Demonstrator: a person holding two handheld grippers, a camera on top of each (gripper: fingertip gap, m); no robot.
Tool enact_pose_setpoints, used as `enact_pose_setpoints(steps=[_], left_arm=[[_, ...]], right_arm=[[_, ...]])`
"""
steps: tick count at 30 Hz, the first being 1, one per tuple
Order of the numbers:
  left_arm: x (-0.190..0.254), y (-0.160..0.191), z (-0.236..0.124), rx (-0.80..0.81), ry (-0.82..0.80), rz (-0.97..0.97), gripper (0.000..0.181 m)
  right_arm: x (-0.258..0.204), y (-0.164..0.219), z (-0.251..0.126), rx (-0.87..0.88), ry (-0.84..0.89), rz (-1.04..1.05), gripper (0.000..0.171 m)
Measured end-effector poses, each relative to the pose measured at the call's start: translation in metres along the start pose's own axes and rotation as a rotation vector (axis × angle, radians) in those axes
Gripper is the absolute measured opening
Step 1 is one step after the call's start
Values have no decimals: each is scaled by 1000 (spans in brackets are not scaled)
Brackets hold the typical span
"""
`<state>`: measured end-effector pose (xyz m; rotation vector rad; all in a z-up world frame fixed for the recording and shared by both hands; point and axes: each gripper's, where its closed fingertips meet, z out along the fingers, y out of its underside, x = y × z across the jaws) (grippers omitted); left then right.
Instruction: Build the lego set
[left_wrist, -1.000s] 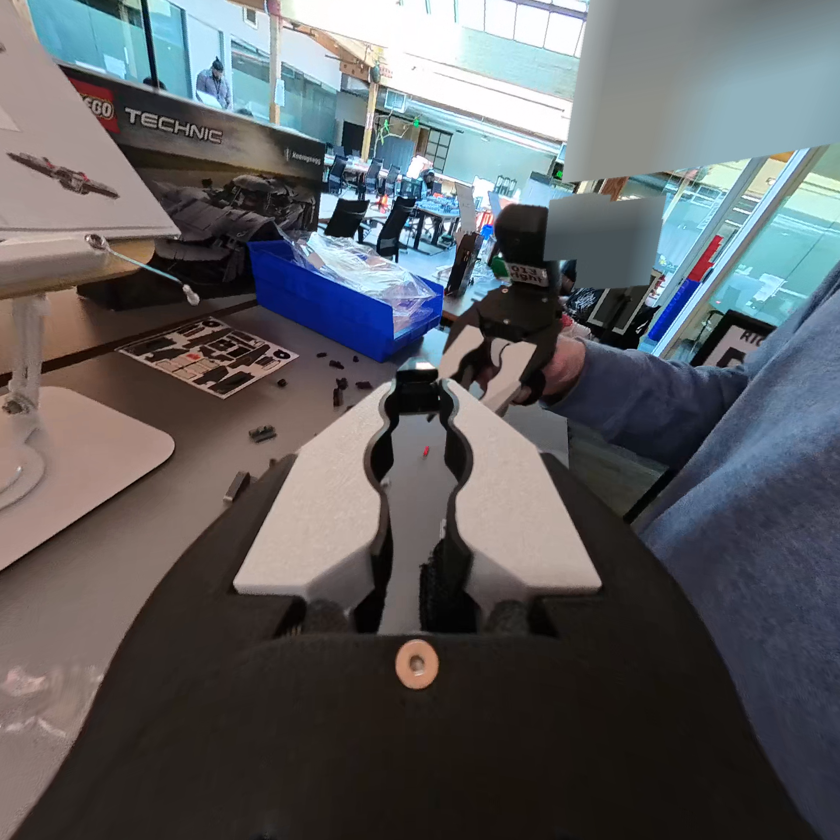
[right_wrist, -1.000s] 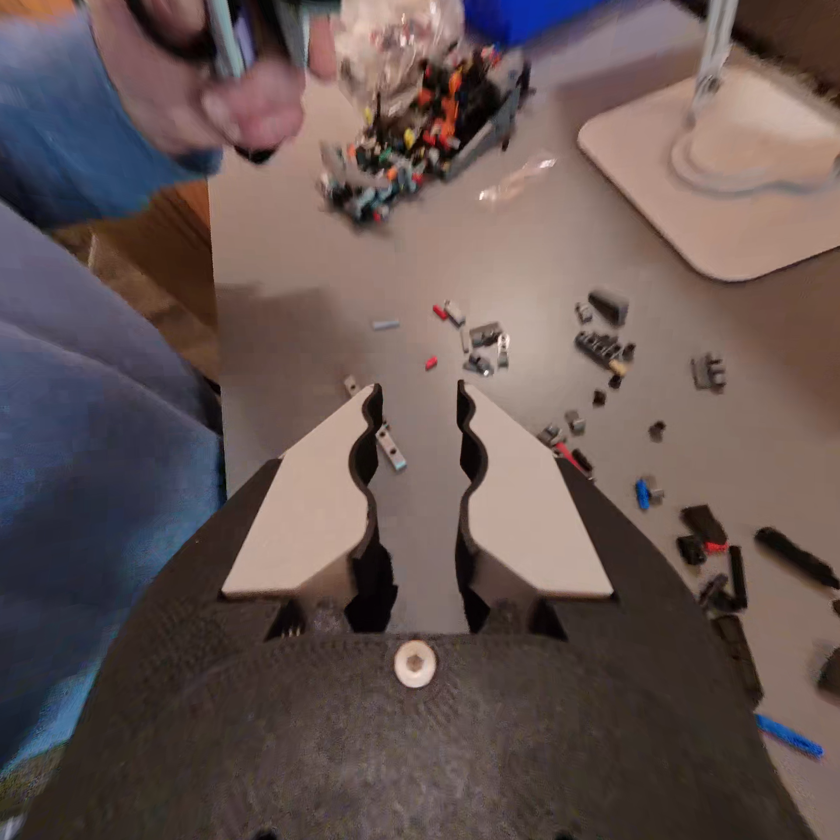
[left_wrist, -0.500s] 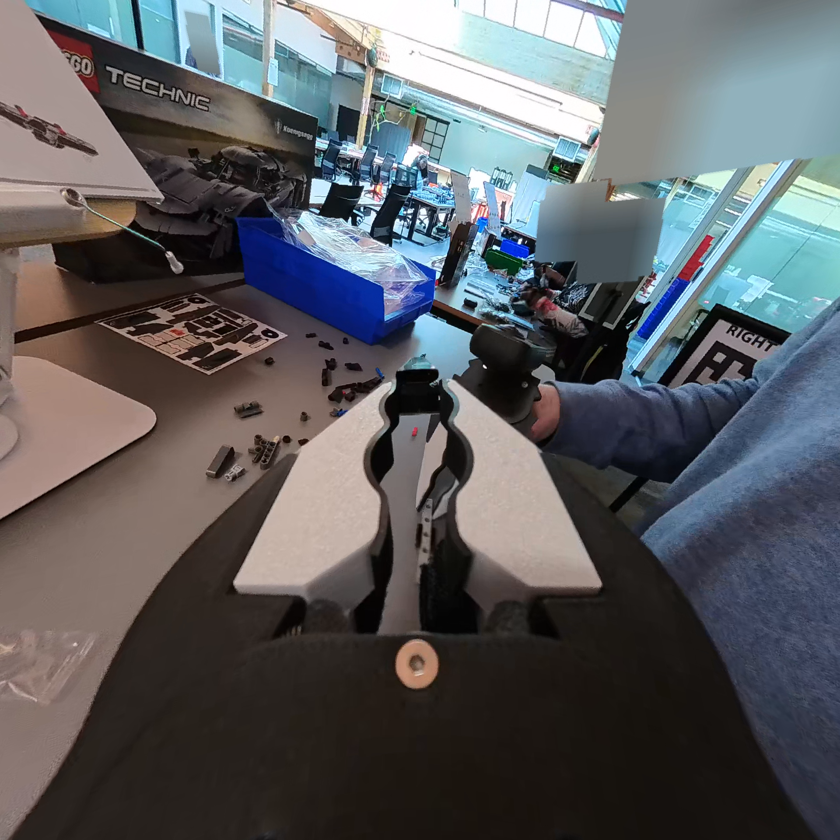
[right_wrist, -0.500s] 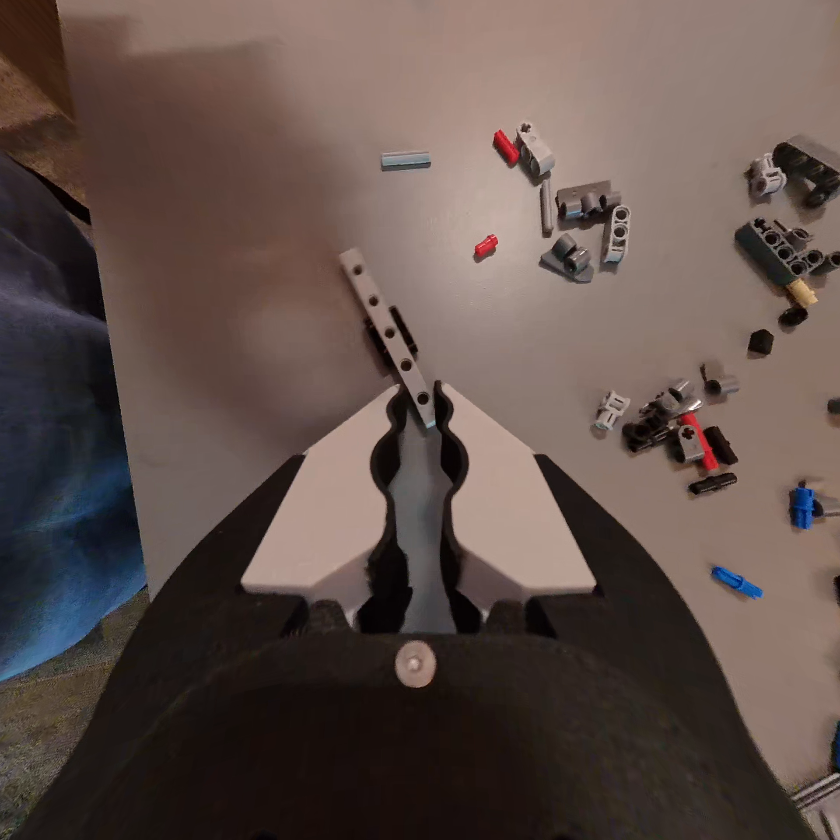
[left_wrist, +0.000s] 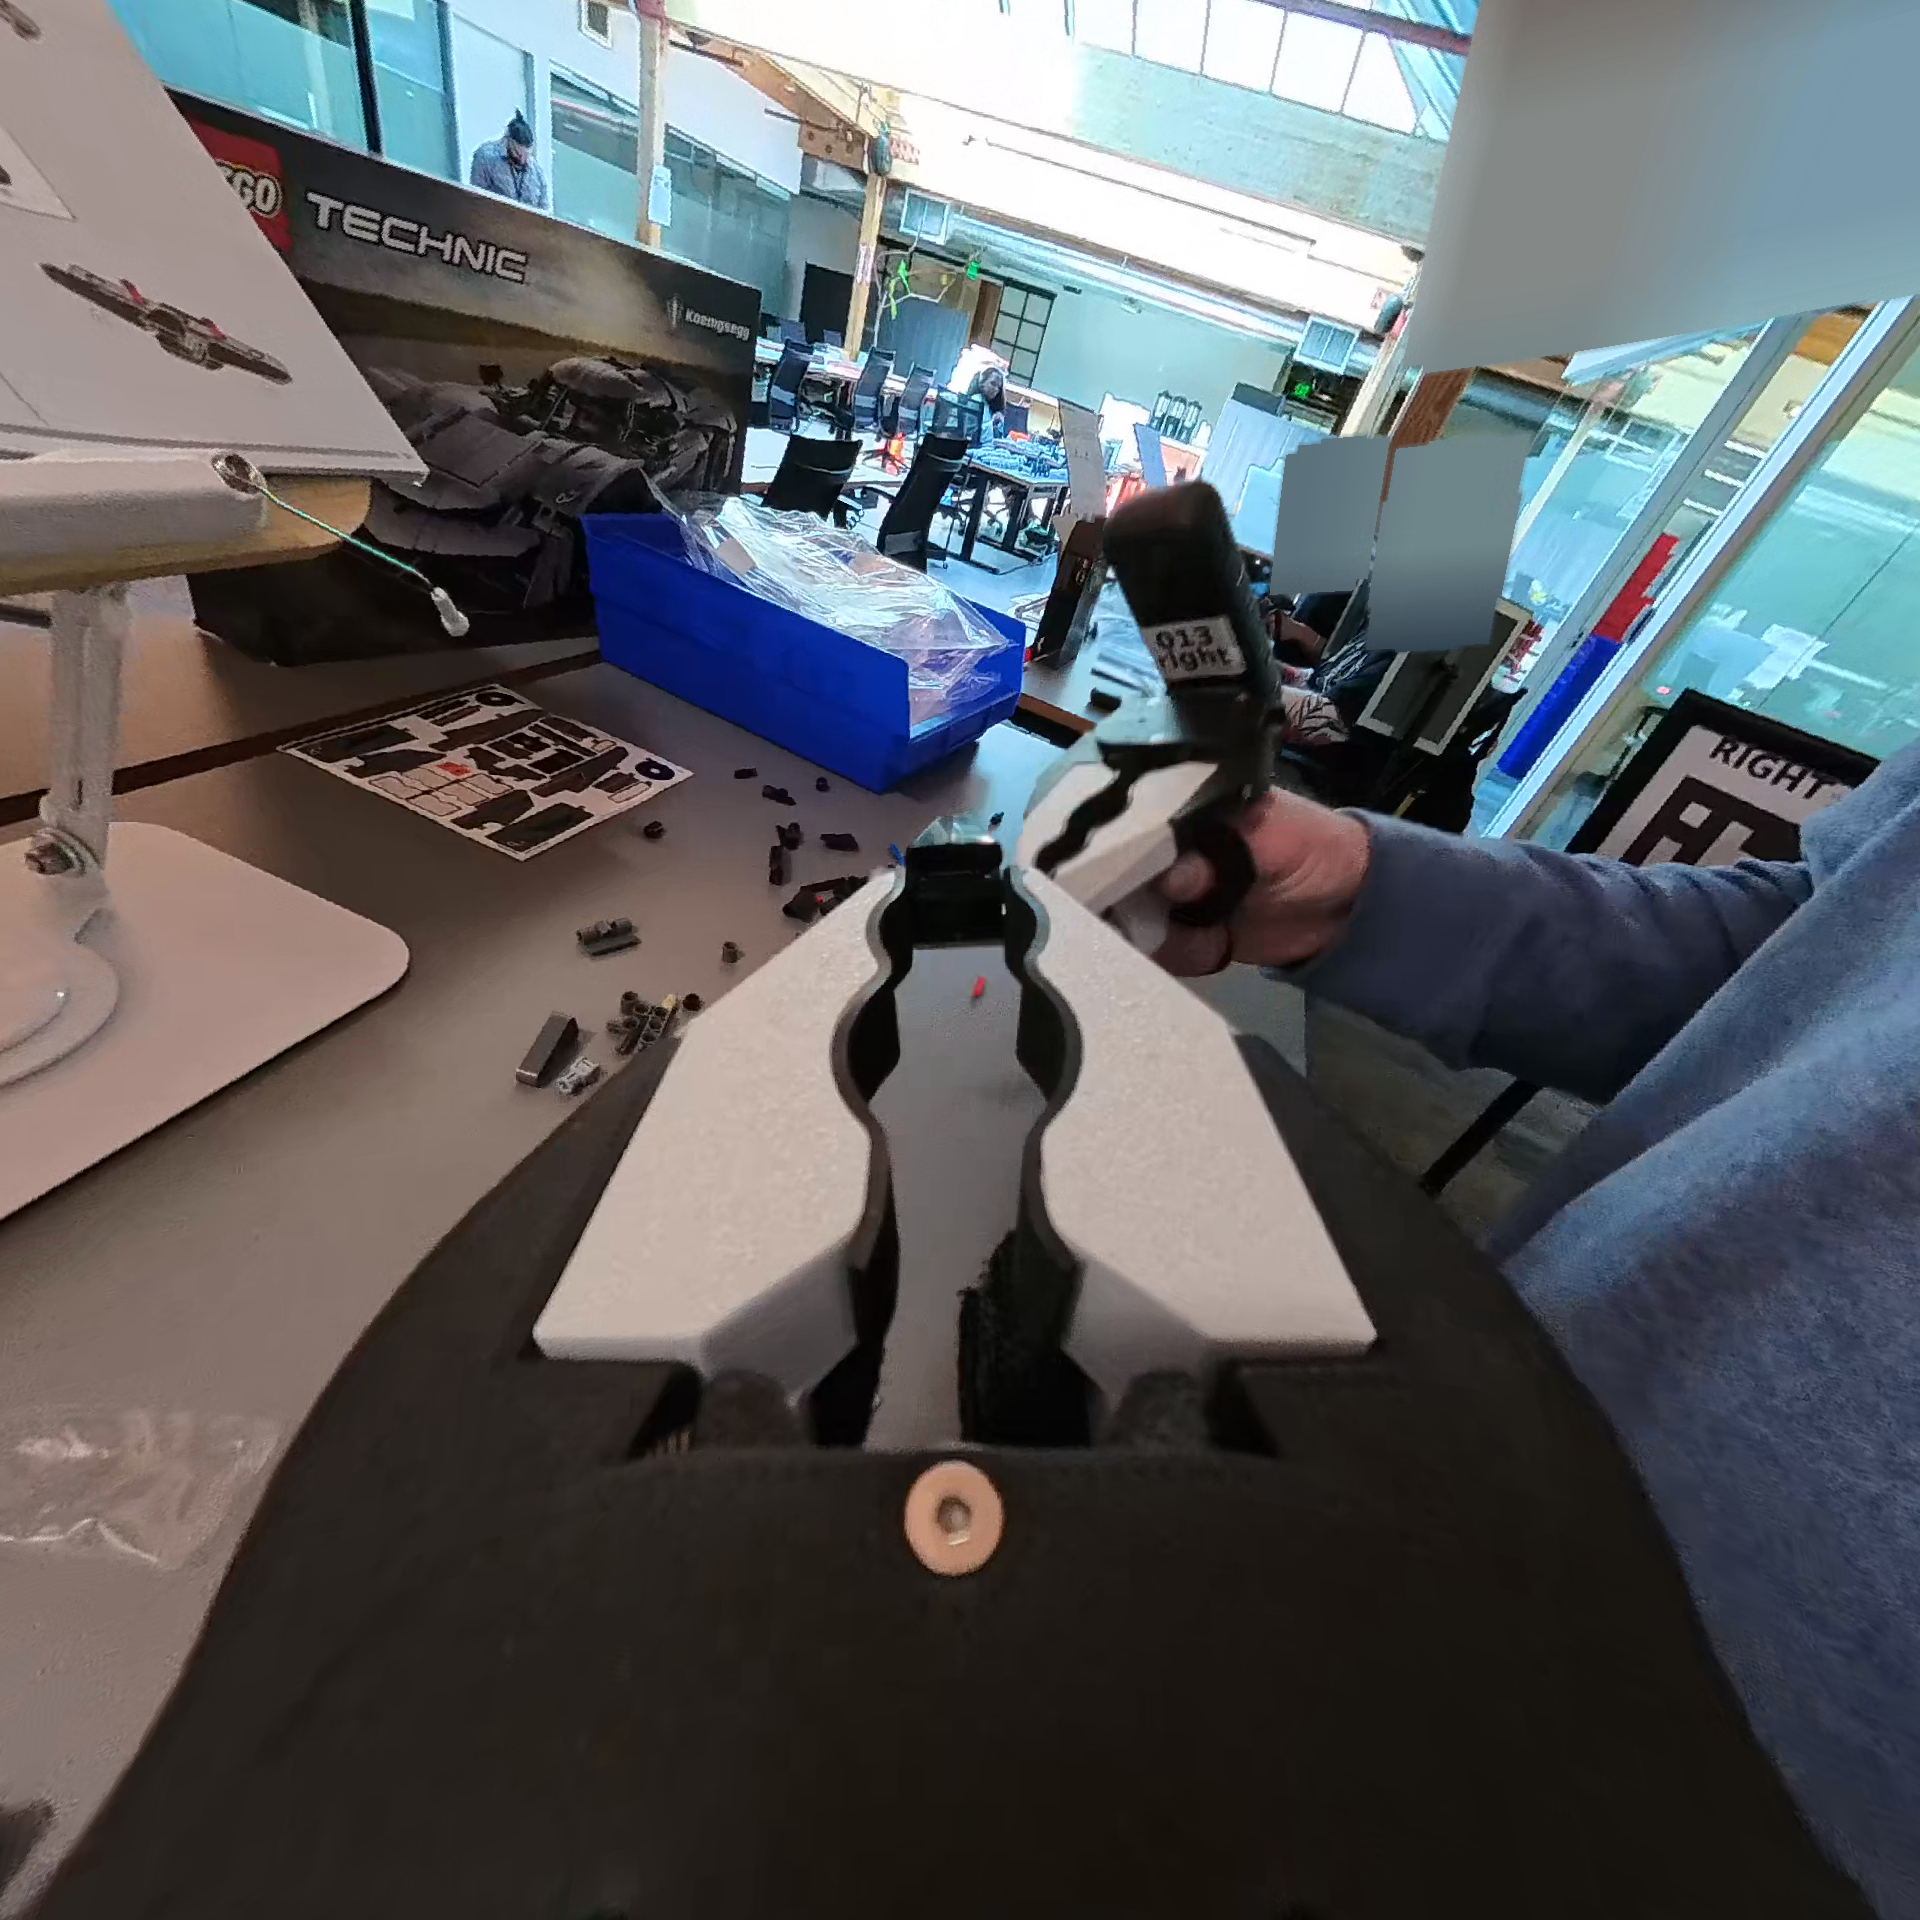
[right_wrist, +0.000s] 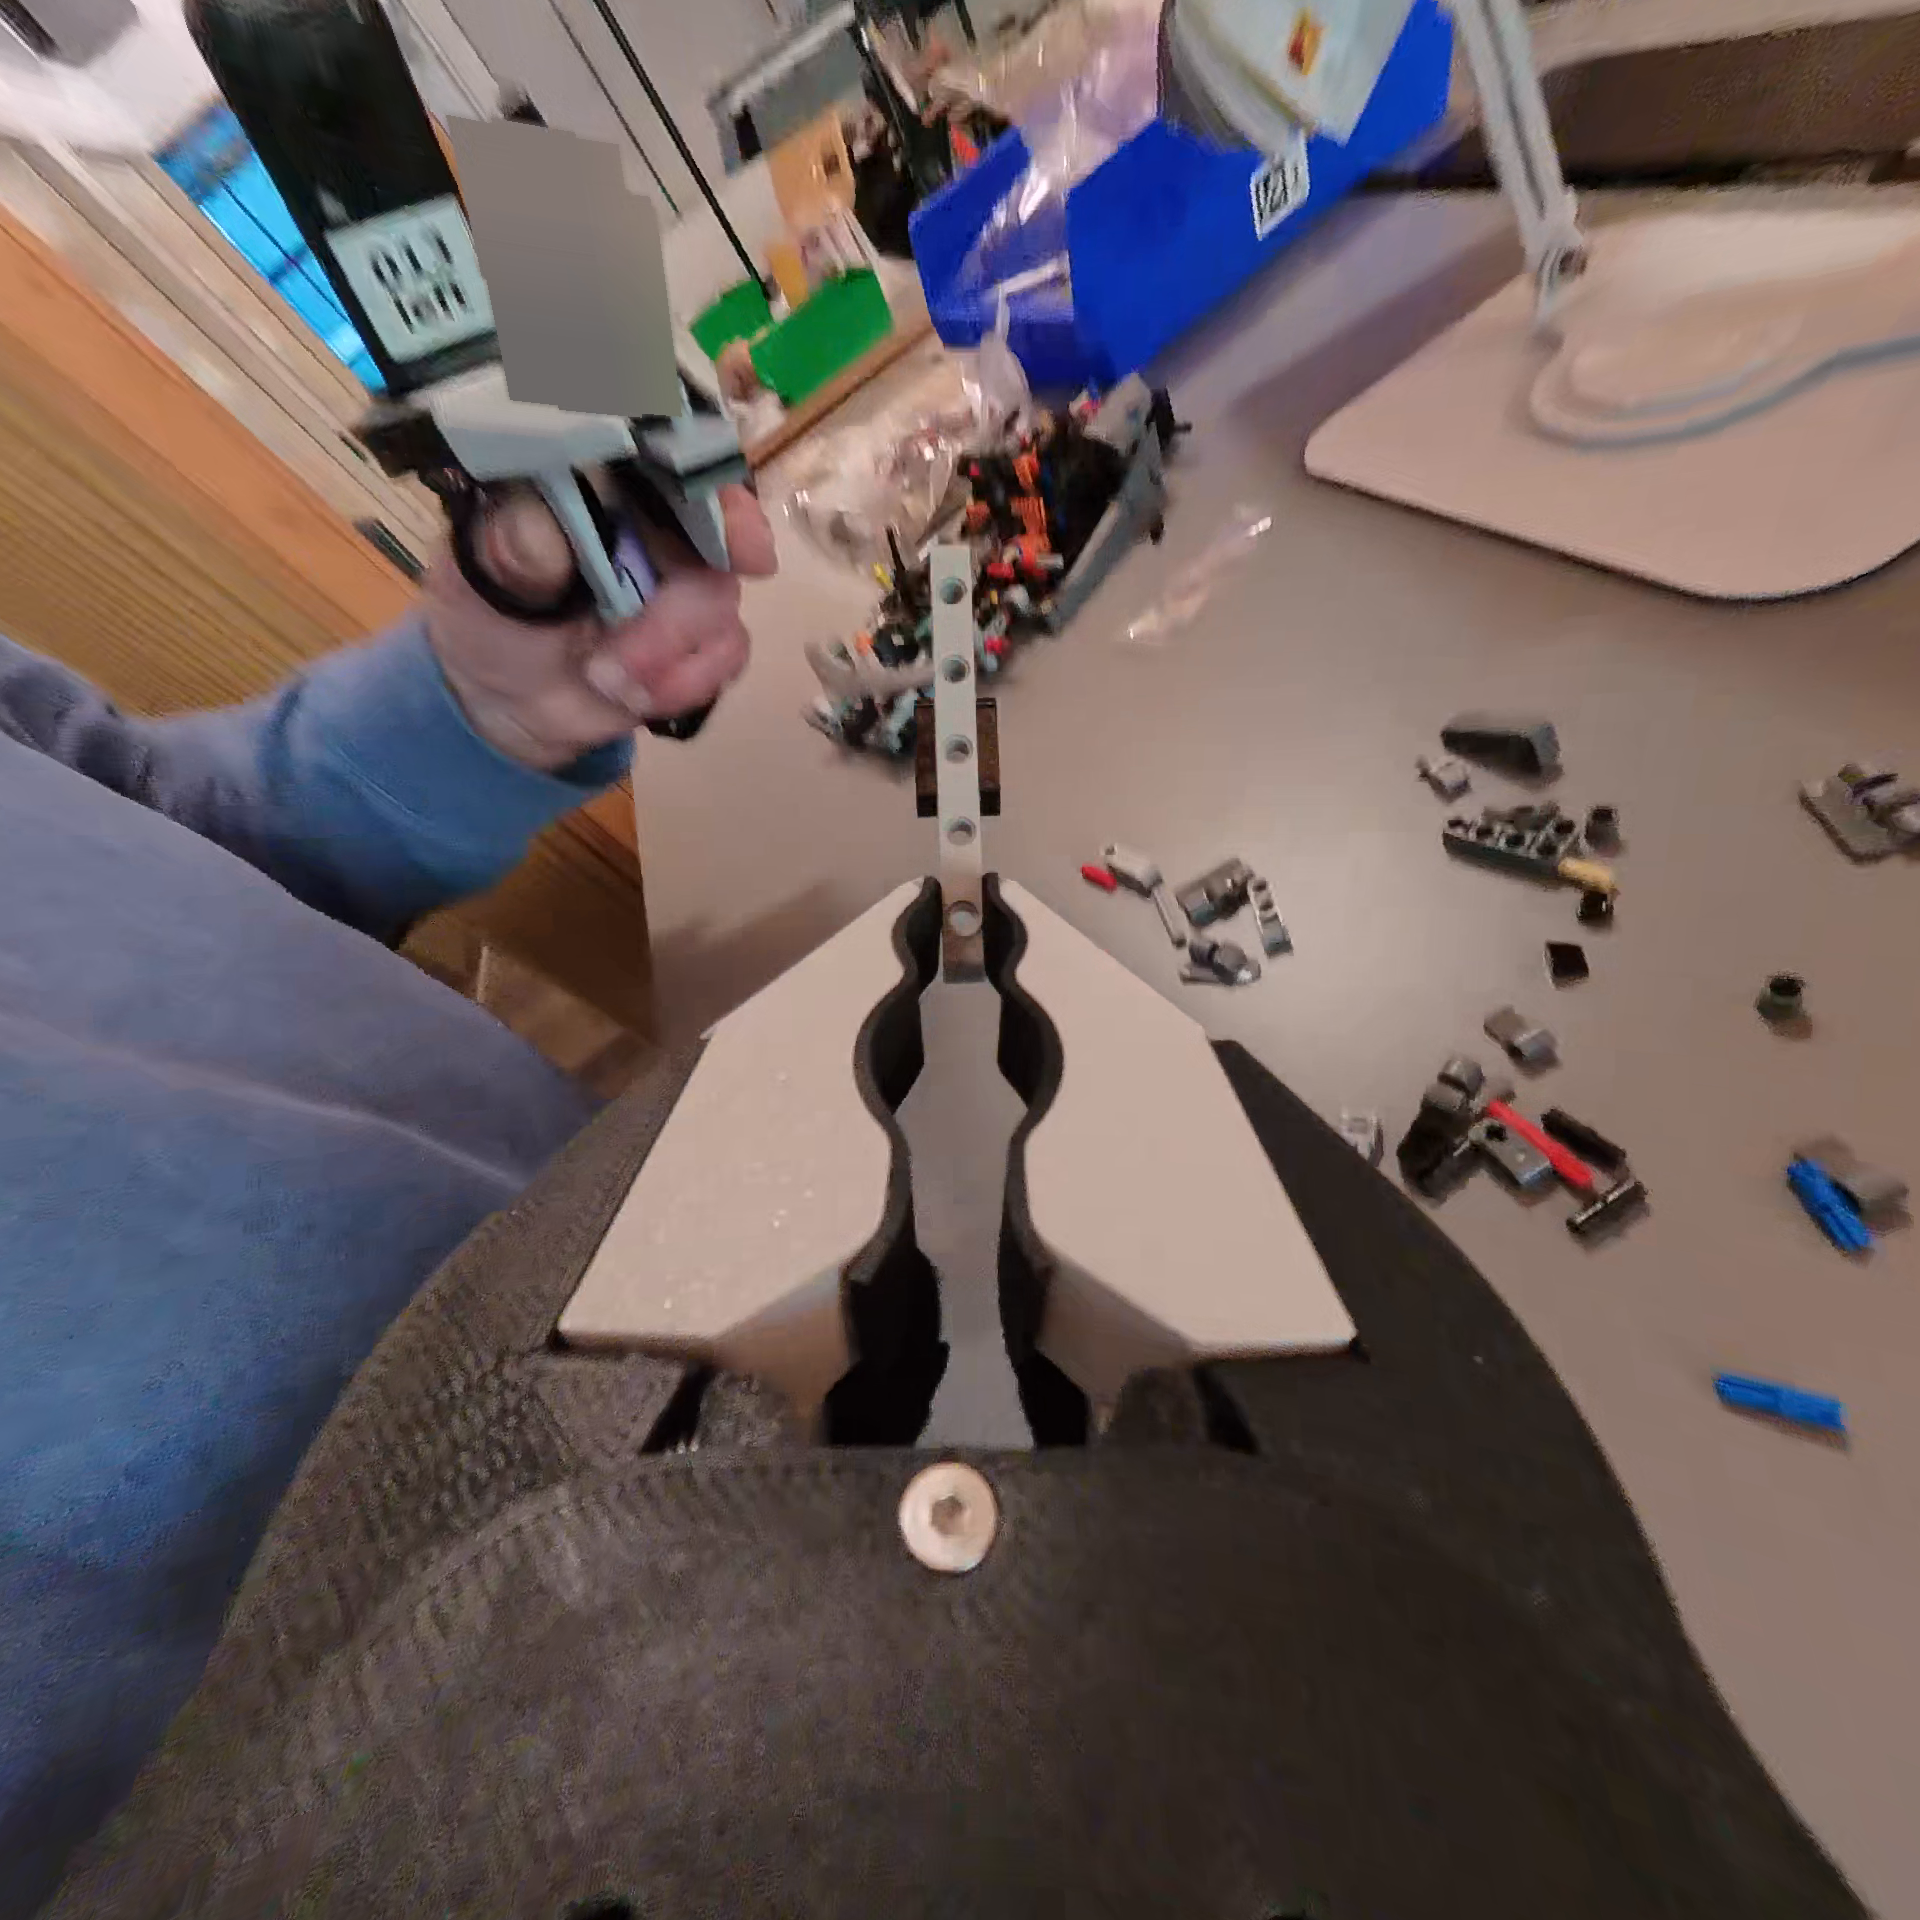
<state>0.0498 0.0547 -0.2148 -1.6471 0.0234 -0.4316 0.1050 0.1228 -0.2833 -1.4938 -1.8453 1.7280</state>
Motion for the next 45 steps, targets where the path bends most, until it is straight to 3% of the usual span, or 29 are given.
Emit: enact_pose_setpoints(steps=[1, 22, 45], left_arm=[[0, 0, 1, -3, -3, 8, 15], [1, -4, -13, 27, -108, 119, 15], [5, -16, -7, 17, -159, 239, 15]], right_arm=[[-2, -6, -2, 16, -5, 6, 4], [-36, -63, 14, 36, -11, -160, 4], [-46, -79, 16, 45, 9, -165, 4]])
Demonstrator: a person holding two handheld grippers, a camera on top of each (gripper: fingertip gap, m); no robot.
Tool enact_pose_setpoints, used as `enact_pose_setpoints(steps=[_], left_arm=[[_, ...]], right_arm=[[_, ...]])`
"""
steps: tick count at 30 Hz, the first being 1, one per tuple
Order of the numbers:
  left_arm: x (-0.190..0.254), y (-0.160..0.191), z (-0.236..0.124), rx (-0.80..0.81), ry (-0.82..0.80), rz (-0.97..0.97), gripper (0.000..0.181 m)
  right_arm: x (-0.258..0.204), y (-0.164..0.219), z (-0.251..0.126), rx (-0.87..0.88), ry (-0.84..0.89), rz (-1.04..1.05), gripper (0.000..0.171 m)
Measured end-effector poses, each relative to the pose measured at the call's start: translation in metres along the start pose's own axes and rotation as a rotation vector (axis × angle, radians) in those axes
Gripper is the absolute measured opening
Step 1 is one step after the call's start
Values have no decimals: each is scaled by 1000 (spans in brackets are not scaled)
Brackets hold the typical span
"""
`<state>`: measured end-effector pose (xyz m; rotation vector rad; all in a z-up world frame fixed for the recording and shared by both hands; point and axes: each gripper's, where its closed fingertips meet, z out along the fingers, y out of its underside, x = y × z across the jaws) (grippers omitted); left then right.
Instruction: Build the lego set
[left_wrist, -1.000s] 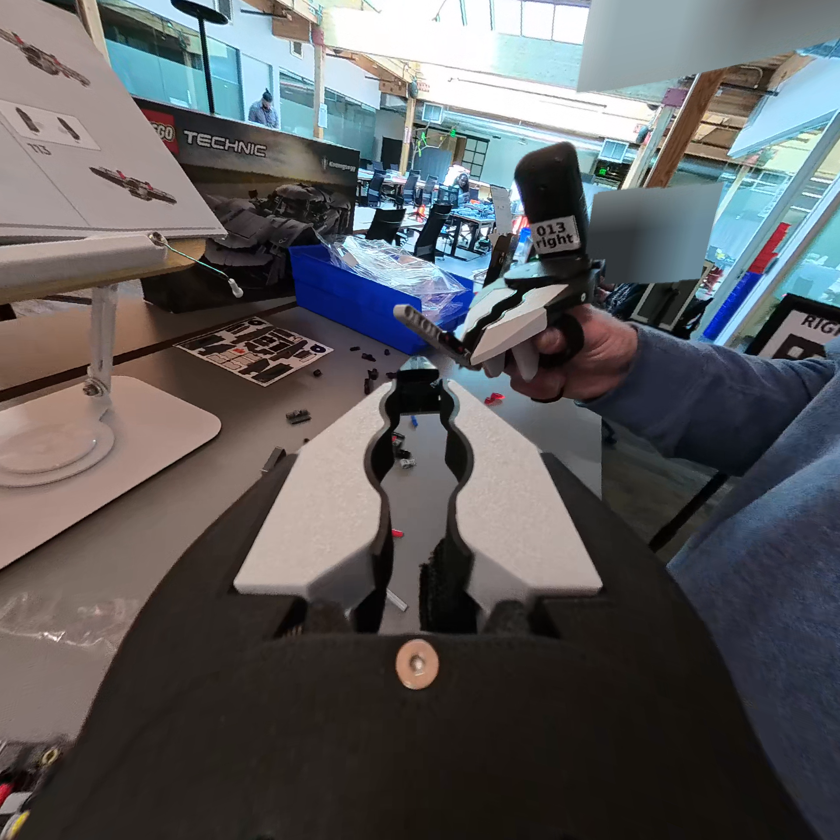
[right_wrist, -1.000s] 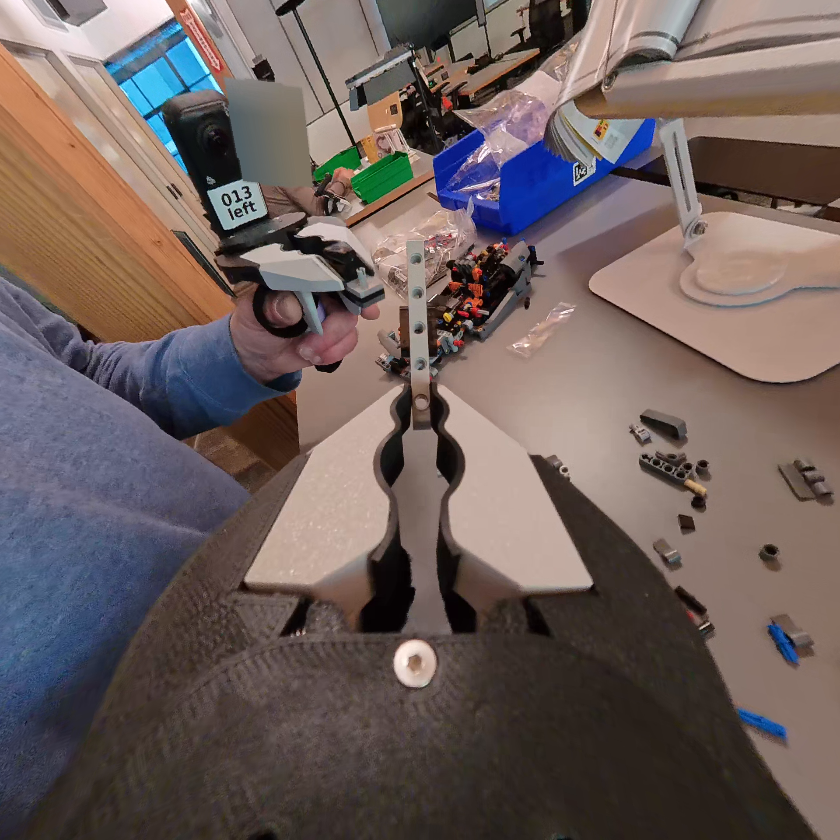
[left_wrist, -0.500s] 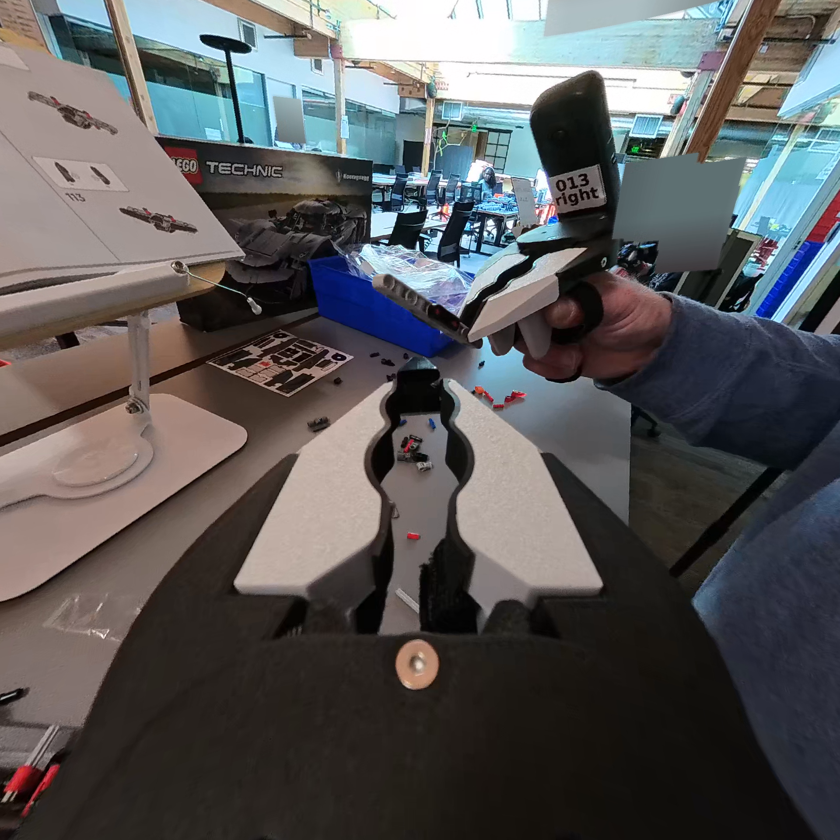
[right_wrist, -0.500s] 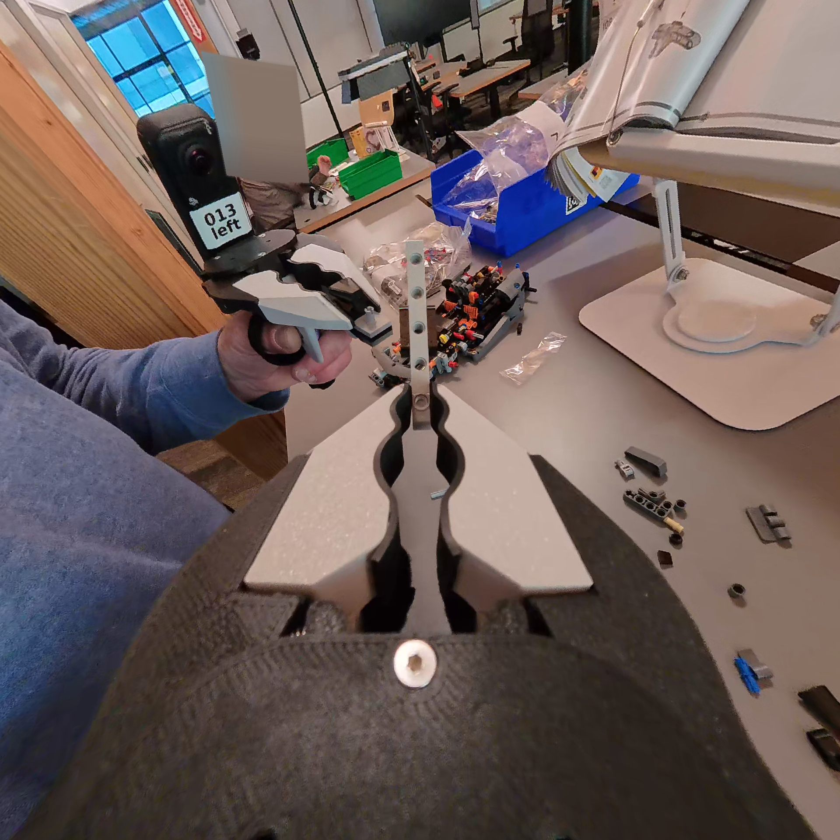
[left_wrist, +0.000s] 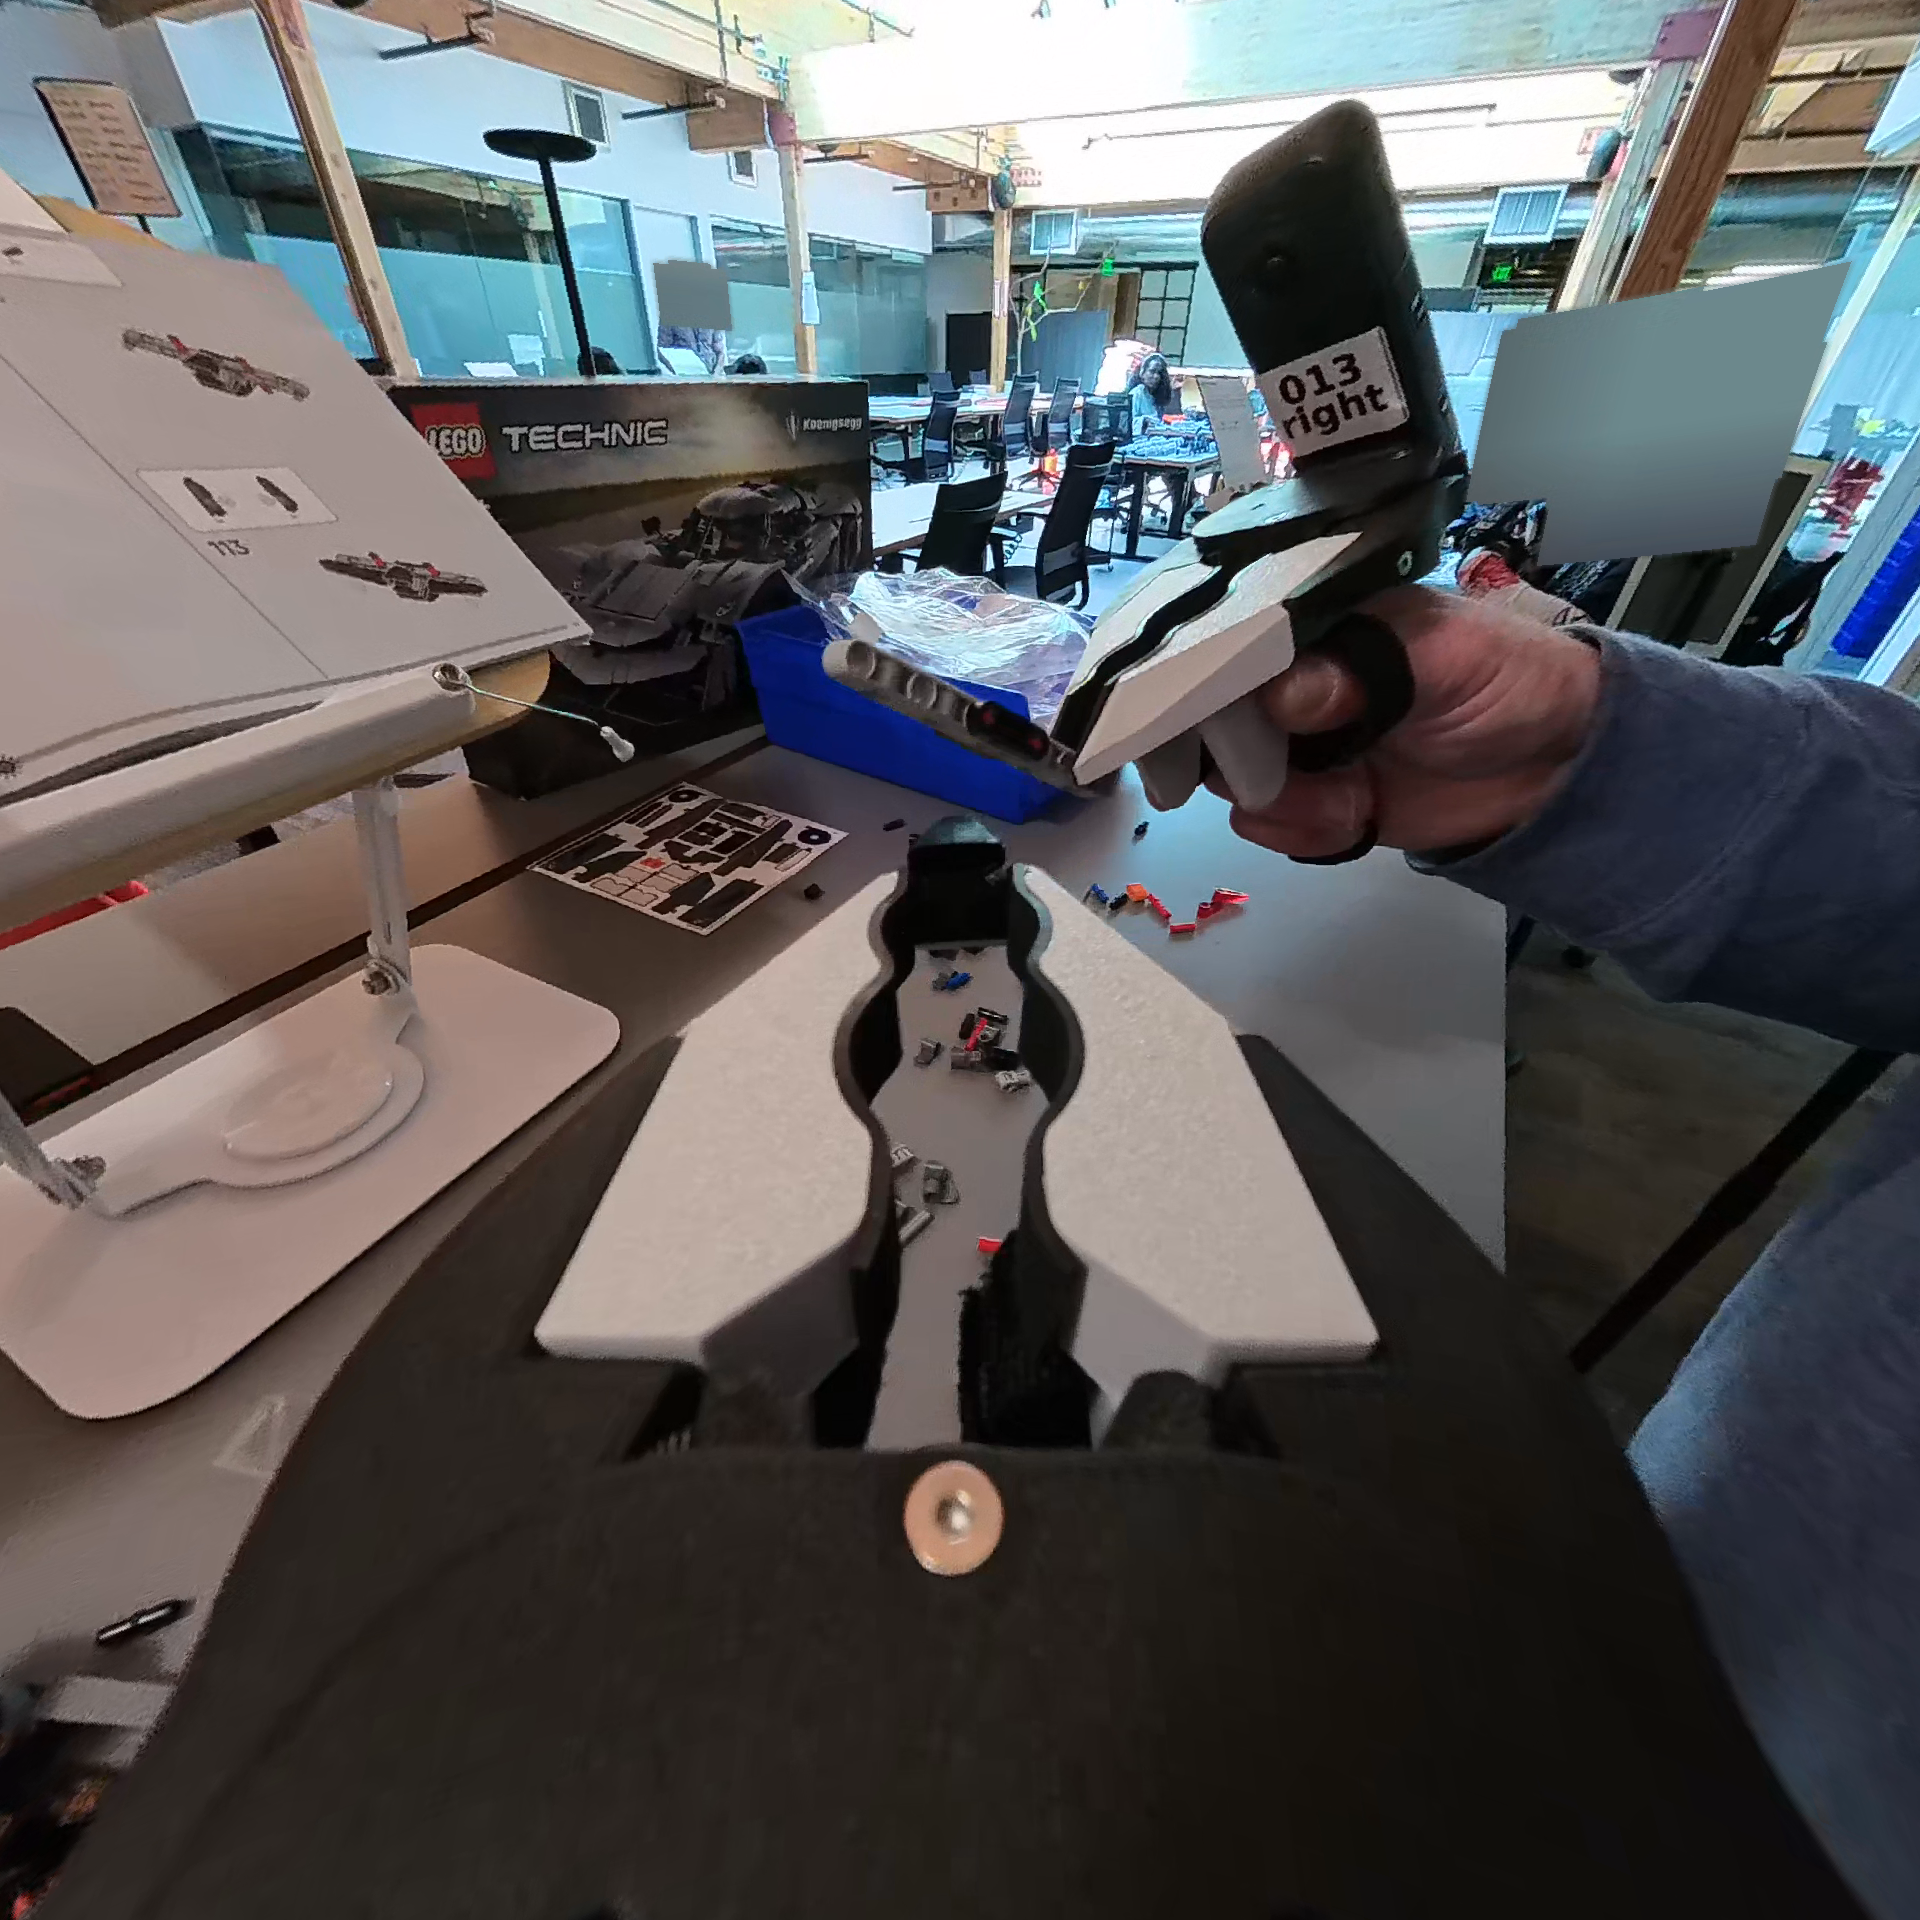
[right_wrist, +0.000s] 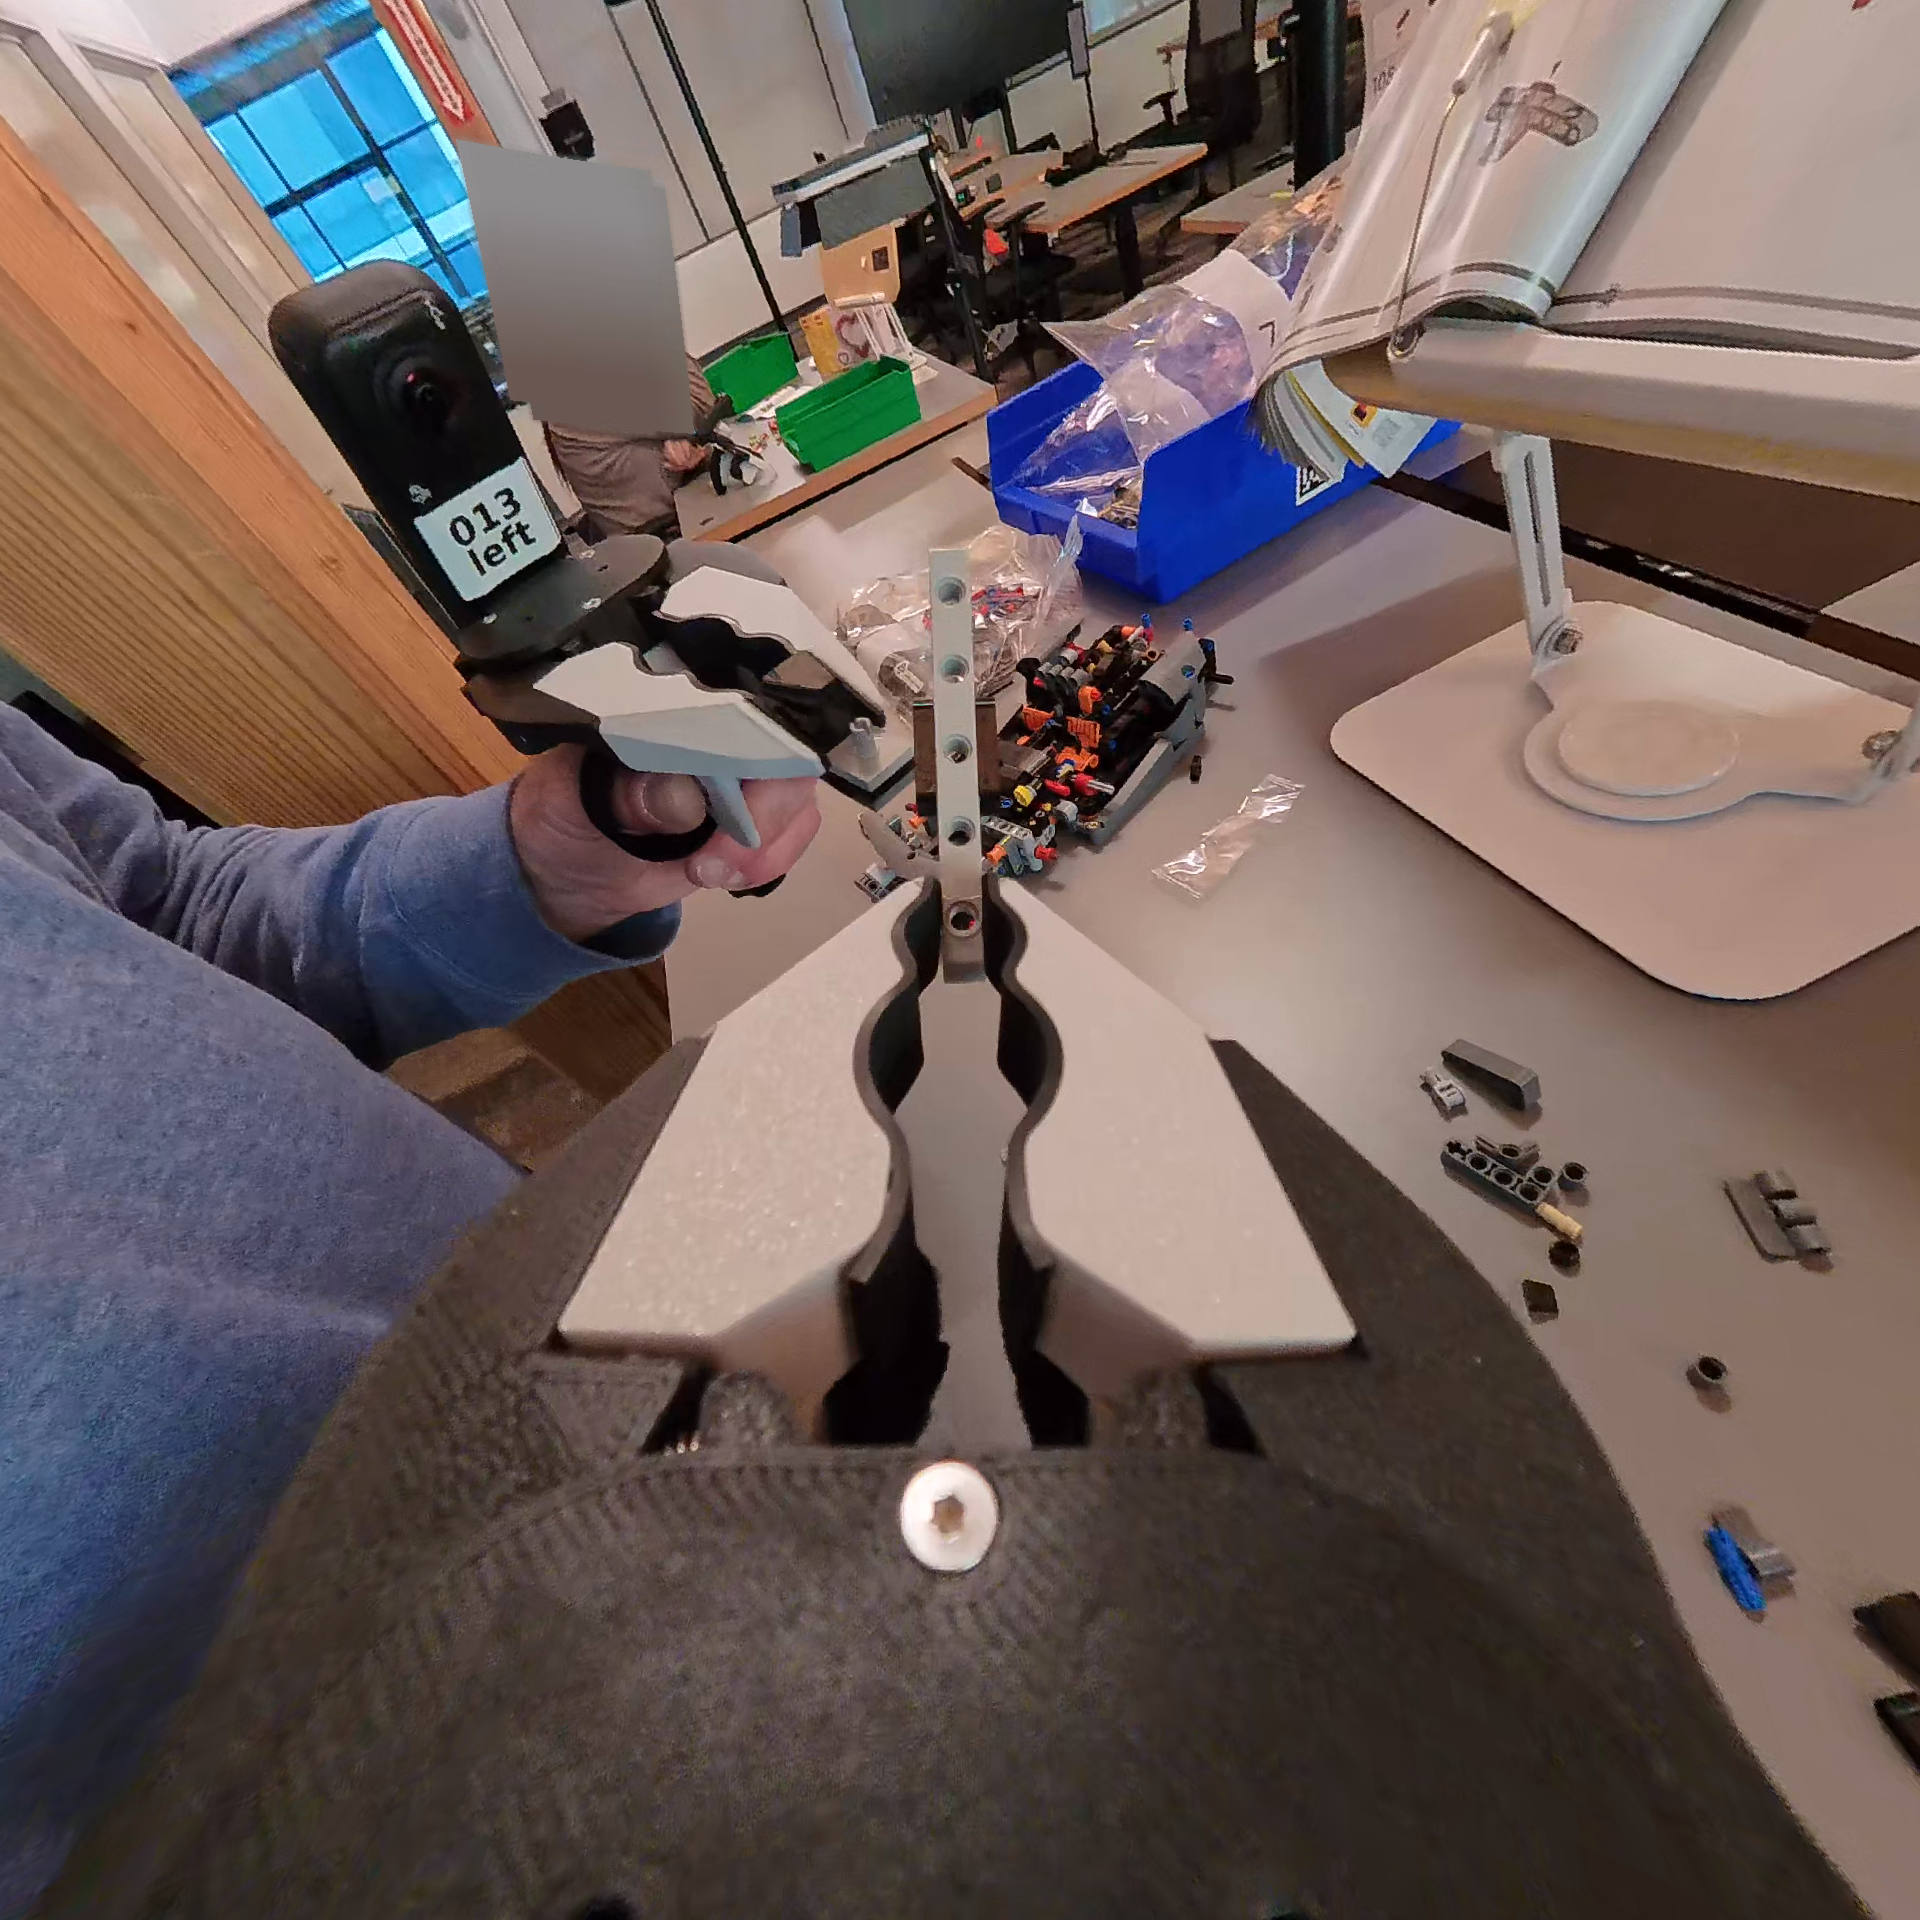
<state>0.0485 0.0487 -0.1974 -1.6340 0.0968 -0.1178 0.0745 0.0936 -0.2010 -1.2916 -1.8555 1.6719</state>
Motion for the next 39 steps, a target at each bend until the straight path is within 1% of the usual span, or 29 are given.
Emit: enact_pose_setpoints(steps=[14, 24, 32, 39], left_arm=[[-5, -4, 5, 13, -15, 12, 15], [-8, -8, 12, 22, -17, 31, 15], [-9, -8, 17, 5, -24, 67, 15], [-11, -8, 16, 9, -28, 75, 15]], right_arm=[[10, 3, 2, -44, 43, 4, 4], [8, -2, 3, -79, 67, 10, 4], [6, -4, 7, -30, -30, 127, 4], [4, -6, 11, -6, -68, 166, 4]])
